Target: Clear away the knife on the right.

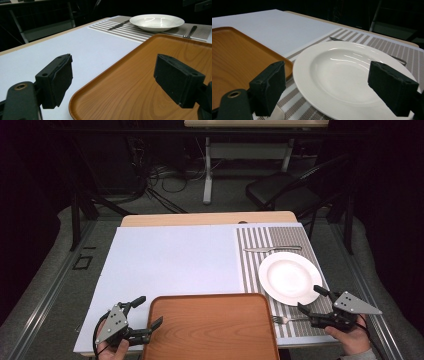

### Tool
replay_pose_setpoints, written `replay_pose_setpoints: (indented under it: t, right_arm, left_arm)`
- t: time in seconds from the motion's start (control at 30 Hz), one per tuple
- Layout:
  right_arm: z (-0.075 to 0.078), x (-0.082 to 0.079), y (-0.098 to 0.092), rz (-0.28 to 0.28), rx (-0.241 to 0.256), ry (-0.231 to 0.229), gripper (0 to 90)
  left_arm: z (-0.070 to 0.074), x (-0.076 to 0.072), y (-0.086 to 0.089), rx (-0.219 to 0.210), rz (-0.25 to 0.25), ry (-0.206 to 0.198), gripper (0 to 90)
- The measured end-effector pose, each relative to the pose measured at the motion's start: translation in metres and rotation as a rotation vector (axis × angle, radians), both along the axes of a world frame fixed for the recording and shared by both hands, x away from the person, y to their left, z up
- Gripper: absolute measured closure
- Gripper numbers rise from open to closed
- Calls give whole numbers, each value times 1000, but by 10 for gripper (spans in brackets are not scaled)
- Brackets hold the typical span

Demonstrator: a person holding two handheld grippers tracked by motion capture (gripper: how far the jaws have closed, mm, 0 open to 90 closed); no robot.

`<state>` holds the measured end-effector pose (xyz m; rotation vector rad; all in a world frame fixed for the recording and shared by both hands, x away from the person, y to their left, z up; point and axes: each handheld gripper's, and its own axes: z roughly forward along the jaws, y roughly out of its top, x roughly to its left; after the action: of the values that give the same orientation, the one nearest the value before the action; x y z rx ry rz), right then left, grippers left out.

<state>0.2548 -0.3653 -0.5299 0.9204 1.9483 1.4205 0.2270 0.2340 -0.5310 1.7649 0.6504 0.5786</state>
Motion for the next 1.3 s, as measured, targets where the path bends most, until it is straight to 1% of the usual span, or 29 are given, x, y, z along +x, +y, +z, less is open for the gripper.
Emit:
replay_pose_setpoints:
  t: [0.13,0.17,0.3,0.33,0.37,0.47,0.53,0.67,0.7,0.8,0.83,0.9,0.93,0.97,1.1,1.2,1.27,1.3]
  right_arm:
    - [1,4,-12,-14,-7,10,144]
    - [1,6,-15,-19,-17,6,144]
    - [2,11,-22,-49,-24,11,144]
    - [2,13,-24,-53,-21,10,145]
    - [3,14,-26,-56,-28,20,145]
    - [3,19,-31,-68,-26,18,150]
    - [4,23,-36,-74,-33,21,154]
    - [5,33,-45,-95,-26,33,162]
    - [6,35,-46,-96,-27,42,165]
    - [7,45,-50,-109,-21,45,170]
    - [7,49,-51,-109,-21,41,171]
    - [8,55,-52,-108,-27,48,172]
    - [8,58,-51,-108,-22,50,172]
    - [8,60,-51,-109,-27,59,172]
    - [9,73,-47,-99,-51,63,171]
    - [12,82,-44,-94,-55,74,164]
    - [15,89,-41,-85,-66,68,164]
    - [17,92,-40,-78,-79,74,164]
  left_arm:
    - [0,-4,2,4,5,3,159]
    - [-1,-4,2,2,6,4,159]
    - [-1,-7,3,5,10,5,159]
    - [0,-7,4,7,10,3,159]
    - [0,-8,4,7,11,1,159]
    - [0,-10,4,10,14,0,159]
    - [0,-10,4,8,18,3,159]
    - [0,-11,5,11,21,3,159]
    - [0,-12,5,10,20,3,159]
    - [0,-12,5,10,22,2,159]
    - [0,-12,5,10,23,3,159]
    - [0,-12,5,9,24,4,159]
    - [0,-12,5,9,24,5,159]
    - [0,-11,5,10,24,4,159]
    - [0,-12,5,11,24,5,159]
    - [0,-12,5,11,23,4,159]
    - [0,-12,5,10,23,5,159]
    - [0,-12,5,10,23,5,159]
